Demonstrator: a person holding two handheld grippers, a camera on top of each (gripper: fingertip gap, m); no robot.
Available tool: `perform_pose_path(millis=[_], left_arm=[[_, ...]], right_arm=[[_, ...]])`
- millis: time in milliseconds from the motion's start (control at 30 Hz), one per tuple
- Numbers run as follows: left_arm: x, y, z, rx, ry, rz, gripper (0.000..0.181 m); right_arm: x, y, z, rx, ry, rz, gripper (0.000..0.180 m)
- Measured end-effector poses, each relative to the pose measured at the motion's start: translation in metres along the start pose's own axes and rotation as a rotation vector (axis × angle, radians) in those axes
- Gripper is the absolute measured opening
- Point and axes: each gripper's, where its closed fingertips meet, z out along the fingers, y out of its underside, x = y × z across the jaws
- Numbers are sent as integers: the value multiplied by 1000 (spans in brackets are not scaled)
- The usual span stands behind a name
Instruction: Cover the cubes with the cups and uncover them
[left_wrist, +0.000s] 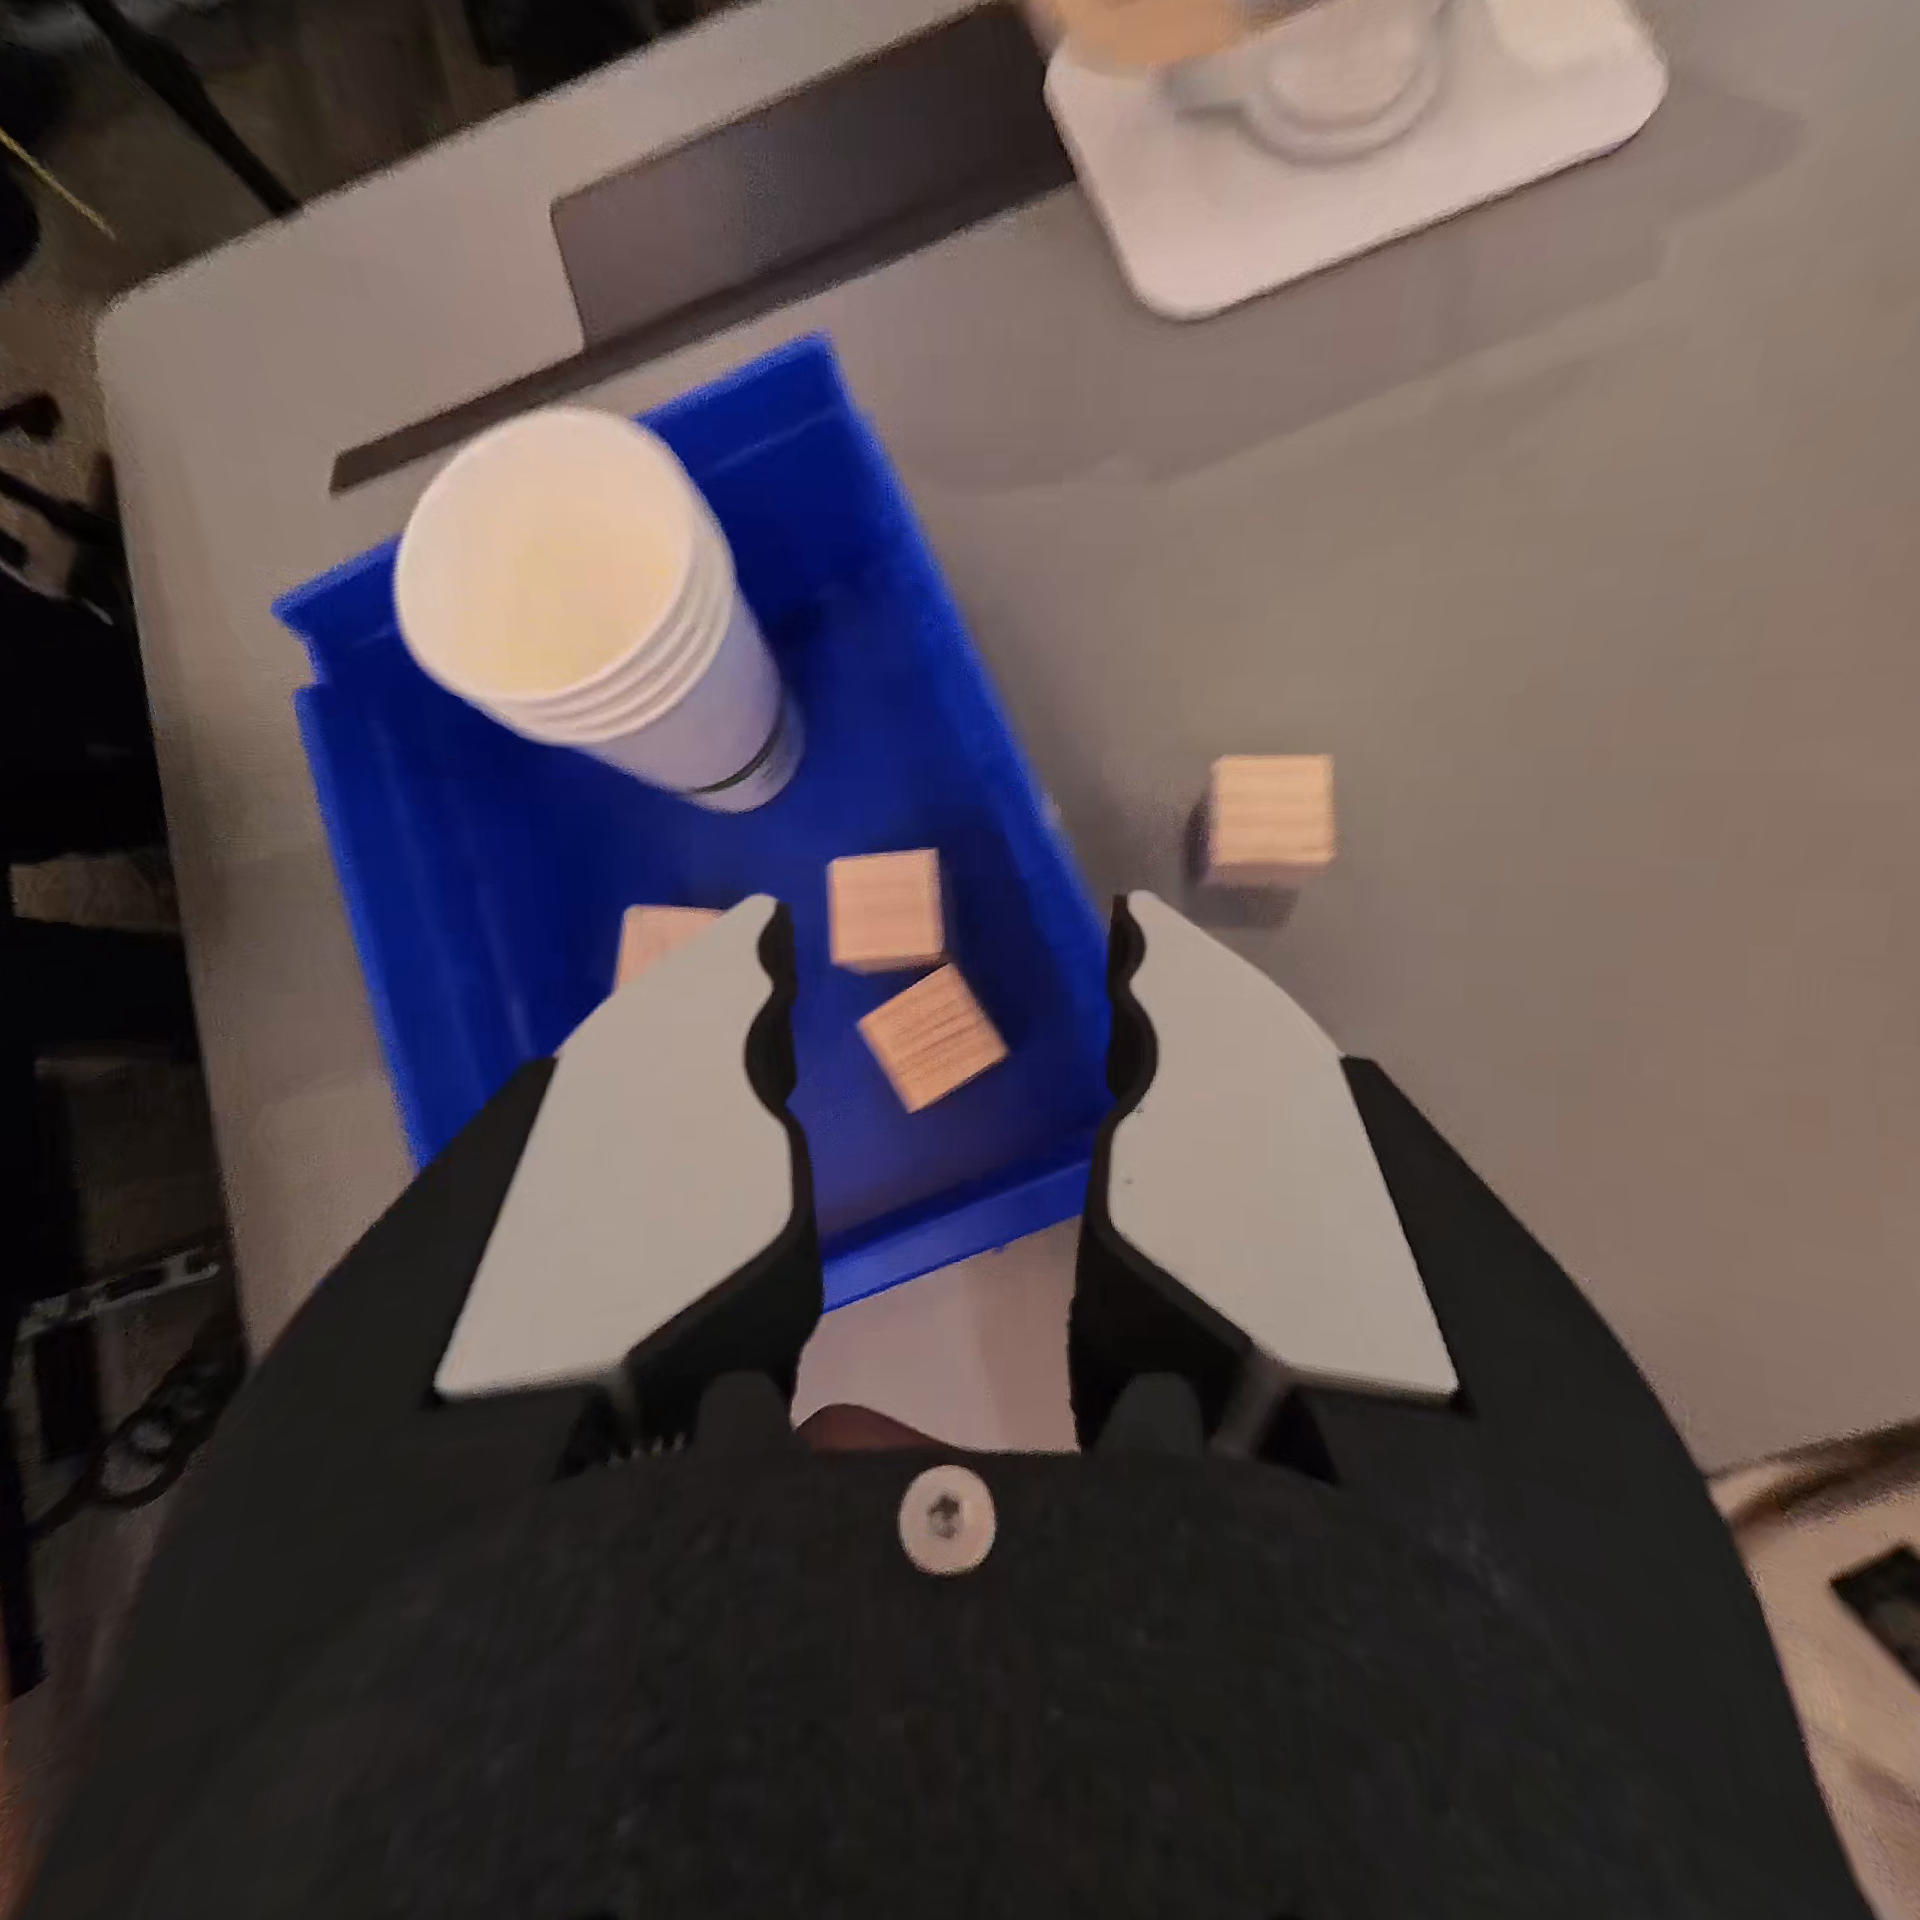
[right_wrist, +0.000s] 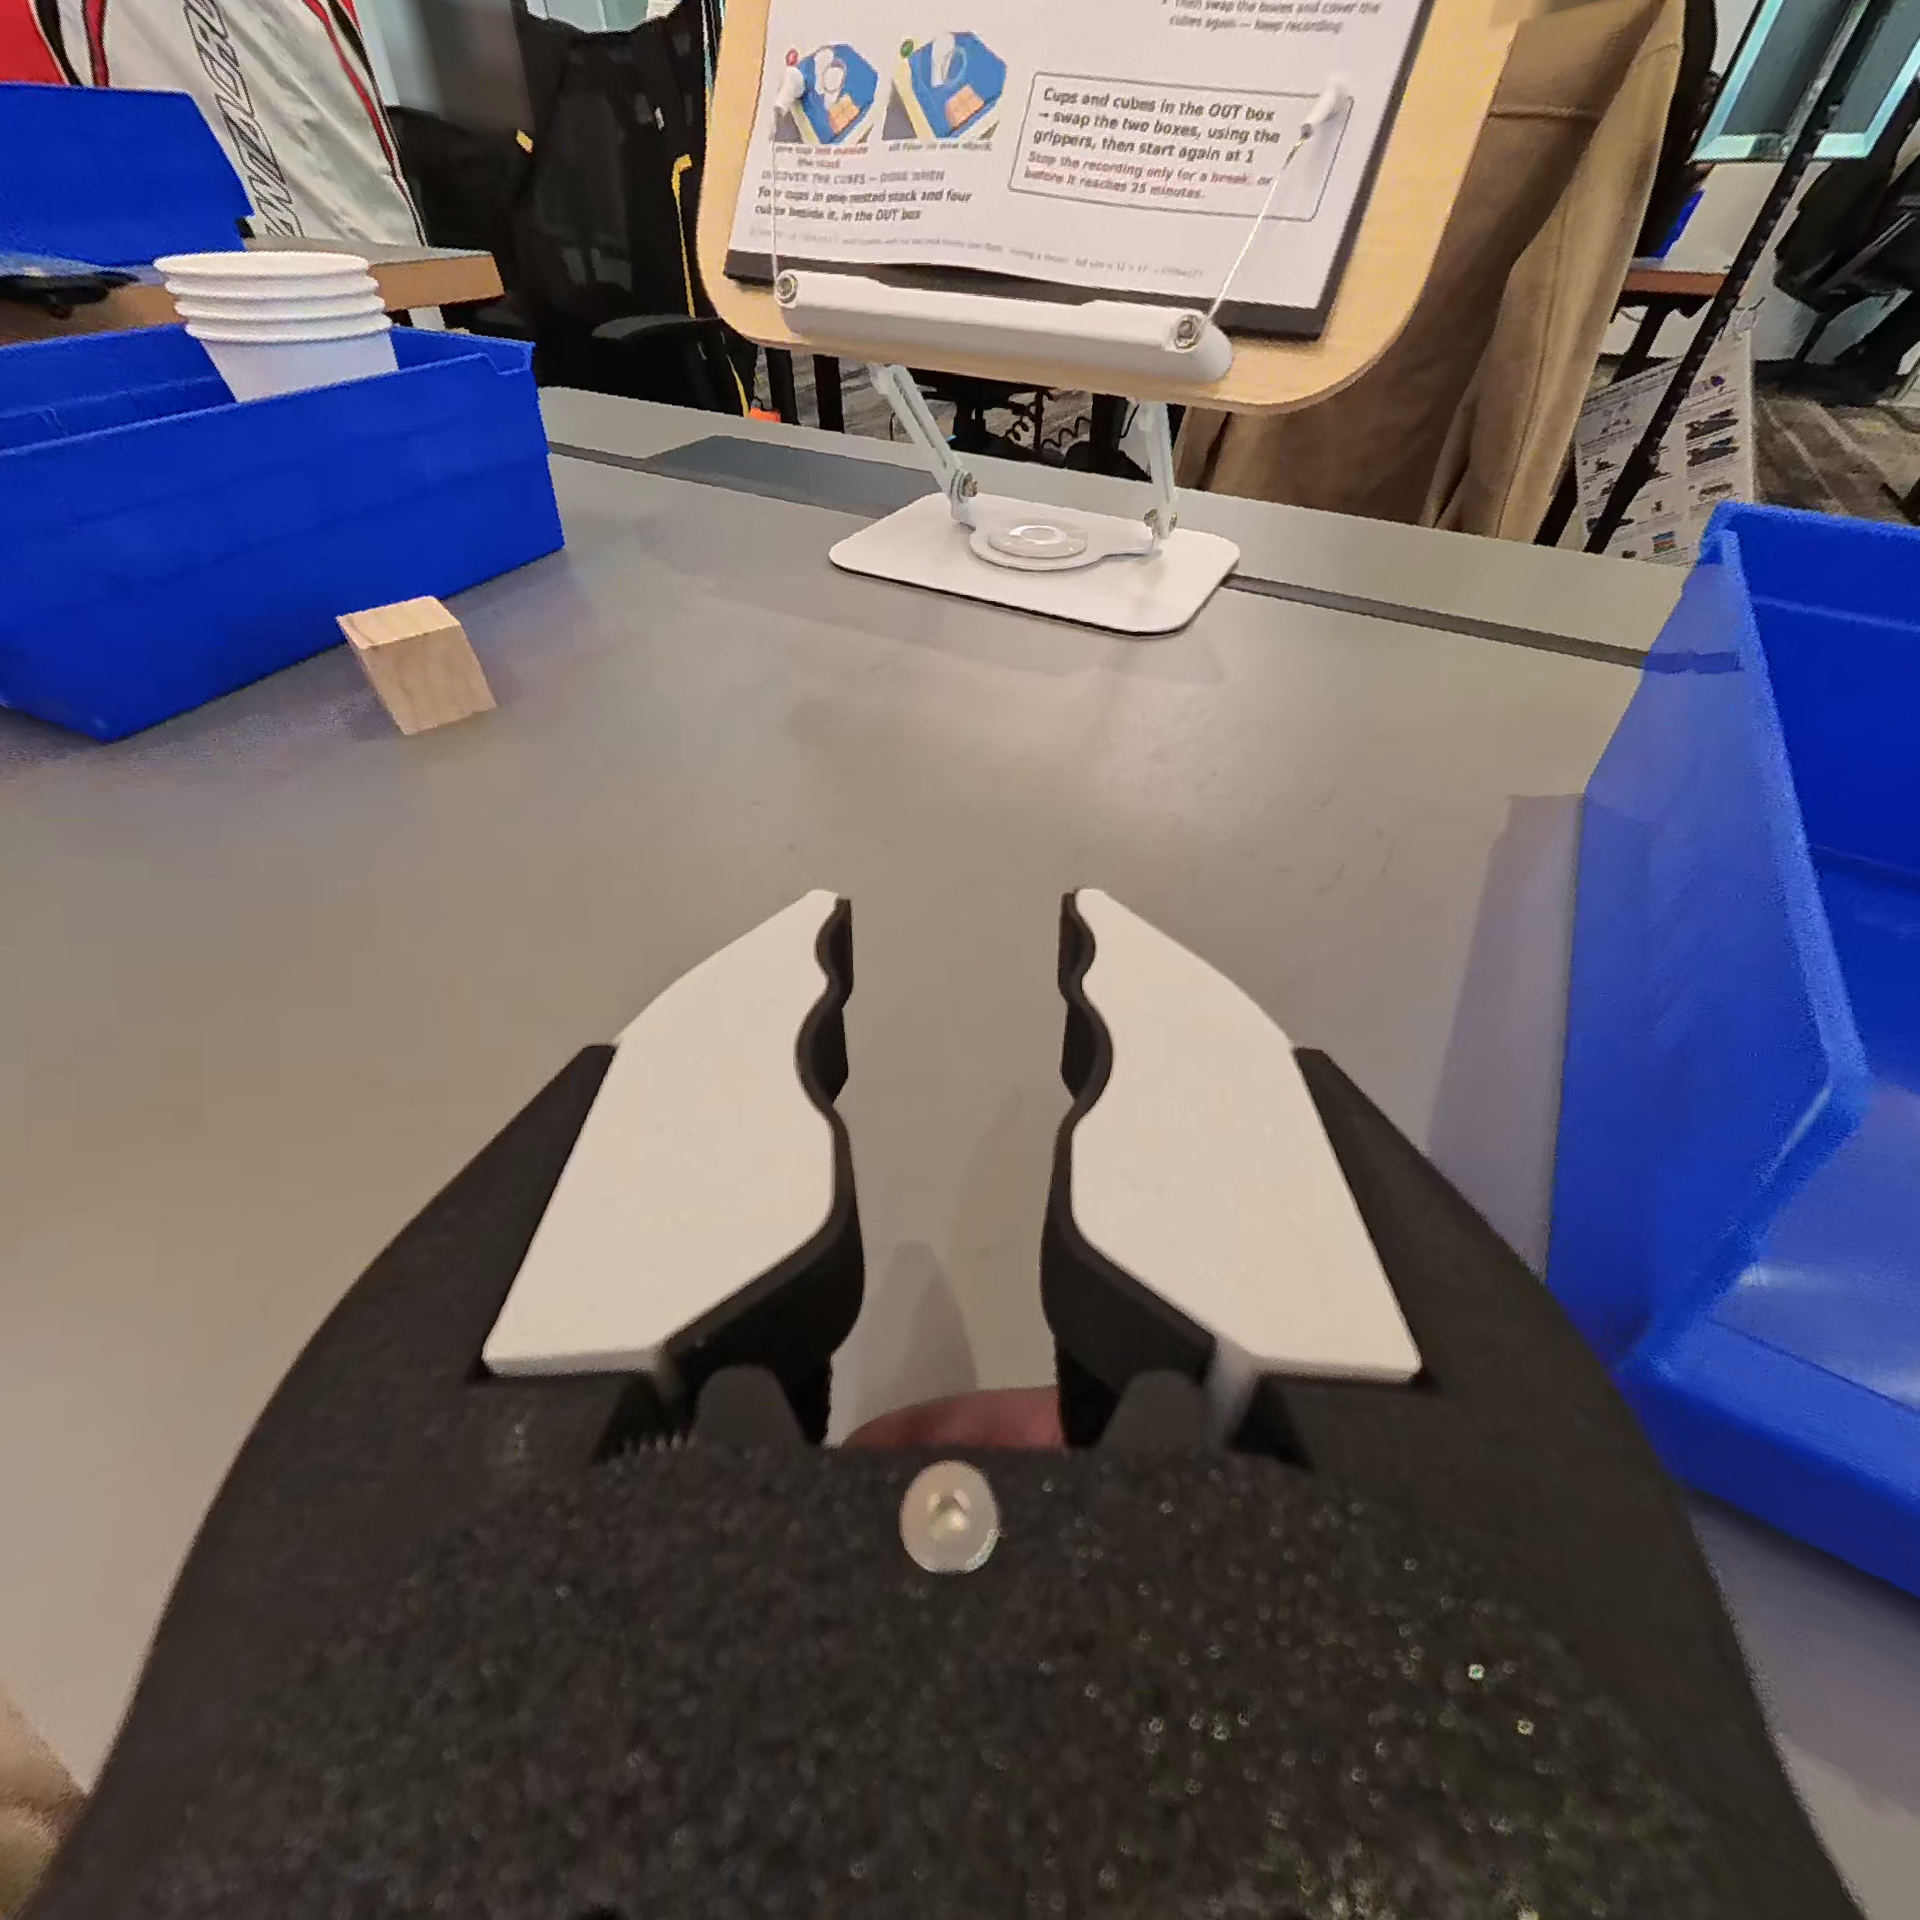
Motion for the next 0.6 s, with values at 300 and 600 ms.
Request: perform_pose_path(millis=[300, 600], left_arm=[[-90, 77, 96, -520, 68, 10, 58], [-102, 111, 131, -691, 10, 82, 63]], right_arm=[[-6, 1, 4, -10, -6, -26, 37], [-3, 0, 2, -4, -12, -2, 36]])
